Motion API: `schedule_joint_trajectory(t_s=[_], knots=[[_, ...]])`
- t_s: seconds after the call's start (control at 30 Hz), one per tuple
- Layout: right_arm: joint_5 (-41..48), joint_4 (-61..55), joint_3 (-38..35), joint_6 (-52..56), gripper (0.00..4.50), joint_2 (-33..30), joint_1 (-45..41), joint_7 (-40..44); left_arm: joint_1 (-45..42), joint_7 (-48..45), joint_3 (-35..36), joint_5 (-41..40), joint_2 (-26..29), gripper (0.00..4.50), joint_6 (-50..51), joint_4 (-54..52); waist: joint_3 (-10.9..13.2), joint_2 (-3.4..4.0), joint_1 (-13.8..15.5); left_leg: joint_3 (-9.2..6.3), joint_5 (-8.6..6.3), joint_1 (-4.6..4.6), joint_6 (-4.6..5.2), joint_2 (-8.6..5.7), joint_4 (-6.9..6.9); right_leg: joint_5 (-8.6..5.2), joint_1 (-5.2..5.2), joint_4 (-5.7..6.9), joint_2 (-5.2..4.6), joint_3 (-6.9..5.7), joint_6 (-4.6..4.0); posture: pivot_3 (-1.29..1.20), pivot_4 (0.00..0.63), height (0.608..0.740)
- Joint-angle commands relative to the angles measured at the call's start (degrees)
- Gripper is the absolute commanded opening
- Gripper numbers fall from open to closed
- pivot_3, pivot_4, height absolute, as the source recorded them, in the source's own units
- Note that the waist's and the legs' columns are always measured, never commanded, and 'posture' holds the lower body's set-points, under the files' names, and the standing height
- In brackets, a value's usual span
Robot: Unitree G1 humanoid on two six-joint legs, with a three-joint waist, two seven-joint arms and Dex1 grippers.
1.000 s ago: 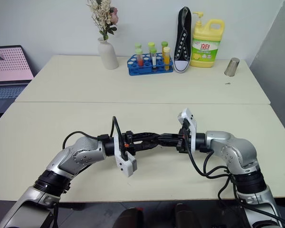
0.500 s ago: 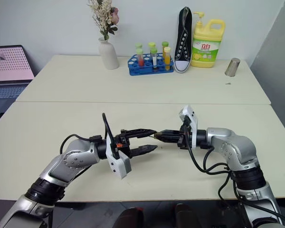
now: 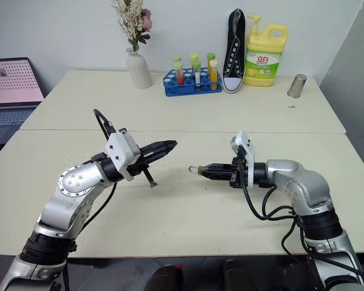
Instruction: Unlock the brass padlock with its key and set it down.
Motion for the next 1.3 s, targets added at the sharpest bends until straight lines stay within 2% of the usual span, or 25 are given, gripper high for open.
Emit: schedule_joint_trajectory(t_s=[0.03, 0.17, 0.27, 0.43, 1.0, 1.3], knots=[[1.94, -2.79, -1.25, 0.05, 0.13, -0.53, -1.06, 0.82, -0.92, -3.00, -0.54, -2.22, -1.46, 0.00, 3.82, -0.95, 0.00, 0.00, 0.00, 0.00, 0.00, 0.00, 0.00, 0.01, 0.00, 0.00, 0.00, -0.01, 0.00, 0.00, 0.00, 0.00, 0.150, 0.740], [2.75, -3.55, -1.57, 0.49, 0.13, -0.54, -0.80, 0.38, -0.54, -5.86, -3.16, 0.60, -2.17, 0.00, 5.29, -0.46, 0.00, 0.00, 0.00, 0.00, 0.00, 0.01, 0.00, -0.01, 0.00, 0.00, 0.00, 0.00, 0.00, 0.02, 0.00, 0.00, 0.150, 0.740], [3.37, -3.77, -1.95, 0.92, 0.13, -0.27, -0.66, -0.28, -1.41, -5.78, -3.00, -0.52, -4.18, 0.00, 7.96, -0.95, 0.00, 0.00, 0.01, 0.00, 0.00, 0.01, 0.00, 0.00, 0.00, 0.00, 0.00, 0.01, 0.00, 0.02, 0.00, 0.00, 0.150, 0.740], [4.80, -3.64, -2.72, 2.01, 0.13, 0.23, -0.88, -1.38, -1.08, -7.62, -2.16, -1.61, -4.42, 0.00, 11.50, -1.45, 0.00, 0.00, -0.01, 0.00, 0.00, 0.01, 0.00, 0.00, 0.00, 0.00, 0.00, 0.01, 0.00, 0.03, 0.00, 0.00, 0.150, 0.740], [3.57, -2.95, -1.81, 1.14, 0.13, 0.09, -0.67, -1.47, 0.68, -11.00, -1.35, -3.42, -3.00, 0.00, 16.96, -7.35, 0.00, 0.00, 0.00, 0.00, 0.00, 0.01, 0.00, 0.00, -0.01, 0.00, 0.00, -0.01, 0.00, 0.04, 0.00, 0.00, 0.150, 0.740], [2.92, -2.67, -1.26, 0.64, 0.13, 0.10, -0.02, -1.58, 0.81, -12.48, 0.23, -7.41, -2.04, 0.00, 22.06, -10.34, 0.00, 0.00, -0.01, 0.00, 0.00, 0.01, 0.00, 0.00, -0.01, -0.01, 0.00, -0.02, 0.00, 0.03, 0.00, 0.00, 0.150, 0.740]])
